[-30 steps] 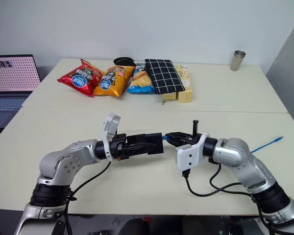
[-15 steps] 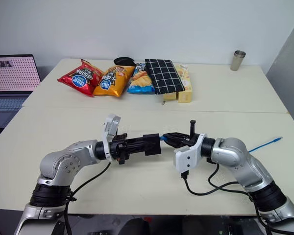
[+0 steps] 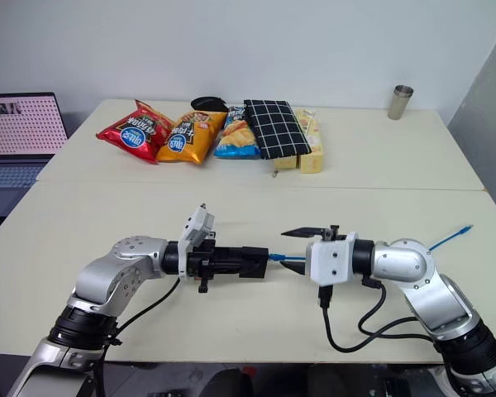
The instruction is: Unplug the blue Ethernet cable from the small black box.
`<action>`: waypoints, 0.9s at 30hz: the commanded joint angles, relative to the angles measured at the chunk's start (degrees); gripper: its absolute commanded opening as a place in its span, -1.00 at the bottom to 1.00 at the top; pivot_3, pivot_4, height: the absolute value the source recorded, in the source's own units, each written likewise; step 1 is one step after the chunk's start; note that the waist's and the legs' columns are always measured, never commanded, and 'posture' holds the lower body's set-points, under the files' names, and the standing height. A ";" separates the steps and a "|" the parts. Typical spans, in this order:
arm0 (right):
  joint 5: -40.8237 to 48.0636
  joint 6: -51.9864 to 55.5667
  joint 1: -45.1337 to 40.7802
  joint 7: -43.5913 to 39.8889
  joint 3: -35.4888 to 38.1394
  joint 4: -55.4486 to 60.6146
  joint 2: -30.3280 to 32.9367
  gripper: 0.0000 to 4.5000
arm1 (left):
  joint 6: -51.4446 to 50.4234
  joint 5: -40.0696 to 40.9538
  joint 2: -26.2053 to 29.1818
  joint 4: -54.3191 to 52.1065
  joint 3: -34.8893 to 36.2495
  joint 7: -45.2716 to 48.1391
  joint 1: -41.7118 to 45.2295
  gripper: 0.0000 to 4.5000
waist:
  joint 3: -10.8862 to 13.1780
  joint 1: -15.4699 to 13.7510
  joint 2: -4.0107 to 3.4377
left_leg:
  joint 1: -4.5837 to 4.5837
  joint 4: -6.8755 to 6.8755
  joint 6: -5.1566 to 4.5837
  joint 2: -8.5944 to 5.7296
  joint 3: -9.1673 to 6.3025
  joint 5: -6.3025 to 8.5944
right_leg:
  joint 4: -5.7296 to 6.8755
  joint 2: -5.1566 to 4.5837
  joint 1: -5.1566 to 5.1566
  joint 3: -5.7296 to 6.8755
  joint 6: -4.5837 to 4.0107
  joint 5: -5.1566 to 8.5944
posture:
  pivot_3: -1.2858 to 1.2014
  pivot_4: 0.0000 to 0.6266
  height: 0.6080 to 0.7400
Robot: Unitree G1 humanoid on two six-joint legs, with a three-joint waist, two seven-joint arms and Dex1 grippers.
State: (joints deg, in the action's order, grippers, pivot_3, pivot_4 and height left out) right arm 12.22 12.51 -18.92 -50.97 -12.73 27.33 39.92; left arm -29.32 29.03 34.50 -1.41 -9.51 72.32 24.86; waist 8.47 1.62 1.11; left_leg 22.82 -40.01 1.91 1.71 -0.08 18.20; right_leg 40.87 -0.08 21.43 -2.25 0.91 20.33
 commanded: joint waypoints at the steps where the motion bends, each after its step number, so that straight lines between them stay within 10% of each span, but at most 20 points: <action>1: 17.10 20.88 -0.21 2.11 4.25 2.52 -2.98 0.14 | 0.54 2.59 0.24 -2.19 1.34 3.68 2.74 -0.66 | 0.00 -0.01 0.00 | 0.01 0.00 0.00 0.01 -0.03 0.00 | 0.00 0.00 -0.01 0.02 0.00 0.00 | 0.03 -0.52 1.00; 20: 28.93 36.36 -3.18 5.37 7.71 0.52 -6.39 0.14 | -1.75 4.67 -0.06 -3.00 2.75 3.86 3.50 -0.66 | 0.00 0.05 0.00 | 0.03 0.02 -0.03 -0.02 -0.03 0.02 | -0.03 -0.01 0.01 0.02 0.00 0.00 | 0.03 -0.52 1.00; 27: 28.56 36.98 -3.58 5.45 6.82 0.61 -7.10 -0.58 | -2.18 5.10 -0.17 -4.23 2.36 3.47 2.91 -0.66 | 0.00 0.06 0.00 | 0.04 0.03 -0.03 -0.02 -0.03 0.02 | -0.02 0.00 0.02 0.02 0.00 0.00 | 0.03 -0.52 1.00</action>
State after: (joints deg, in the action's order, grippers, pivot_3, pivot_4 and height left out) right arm 39.56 49.44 -21.39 -45.74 -6.46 26.76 33.17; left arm -31.74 32.99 34.32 -2.74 -8.05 75.61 27.72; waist 8.47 1.68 1.11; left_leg 22.86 -39.98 1.88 1.68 -0.12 18.22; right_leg 40.85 -0.09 21.44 -2.22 0.91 20.33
